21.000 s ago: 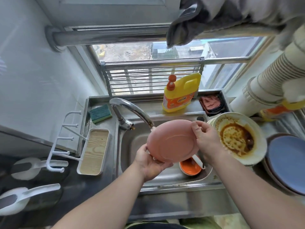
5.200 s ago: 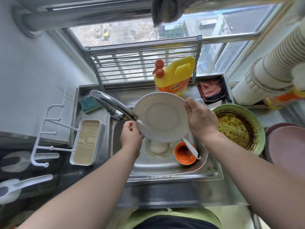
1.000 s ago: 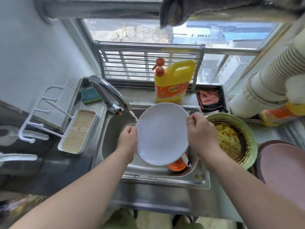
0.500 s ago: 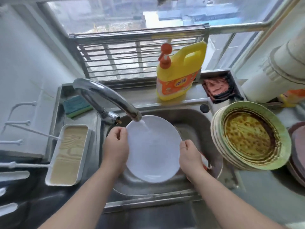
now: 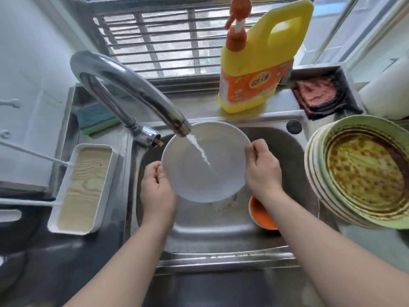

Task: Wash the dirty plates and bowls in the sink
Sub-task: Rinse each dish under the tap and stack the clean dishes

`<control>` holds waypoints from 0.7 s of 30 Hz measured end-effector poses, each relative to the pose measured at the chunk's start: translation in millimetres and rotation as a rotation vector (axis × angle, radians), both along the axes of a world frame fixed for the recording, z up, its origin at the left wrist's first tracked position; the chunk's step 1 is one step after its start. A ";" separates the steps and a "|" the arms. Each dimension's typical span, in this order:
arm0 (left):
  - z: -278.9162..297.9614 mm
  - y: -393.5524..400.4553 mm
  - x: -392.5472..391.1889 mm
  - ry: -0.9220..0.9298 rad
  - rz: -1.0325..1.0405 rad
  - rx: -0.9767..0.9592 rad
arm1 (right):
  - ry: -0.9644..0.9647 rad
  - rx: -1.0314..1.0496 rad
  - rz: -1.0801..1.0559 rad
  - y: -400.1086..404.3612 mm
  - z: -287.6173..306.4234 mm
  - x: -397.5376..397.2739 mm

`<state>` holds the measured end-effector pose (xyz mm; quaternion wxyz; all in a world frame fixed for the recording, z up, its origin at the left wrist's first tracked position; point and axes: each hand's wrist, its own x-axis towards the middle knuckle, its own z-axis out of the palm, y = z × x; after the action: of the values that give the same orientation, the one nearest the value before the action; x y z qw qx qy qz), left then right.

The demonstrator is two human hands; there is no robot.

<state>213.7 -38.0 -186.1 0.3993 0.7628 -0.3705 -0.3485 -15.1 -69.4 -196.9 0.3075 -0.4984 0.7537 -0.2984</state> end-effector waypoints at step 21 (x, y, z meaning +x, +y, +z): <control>11.8 3.6 -41.0 0.600 -0.064 0.450 | -0.271 0.096 -0.010 57.8 97.3 -62.6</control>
<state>172.6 -34.4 -174.3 0.3016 0.6834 -0.1748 -0.6414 -77.7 -11.5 -99.6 0.4285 -0.4346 0.7210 -0.3280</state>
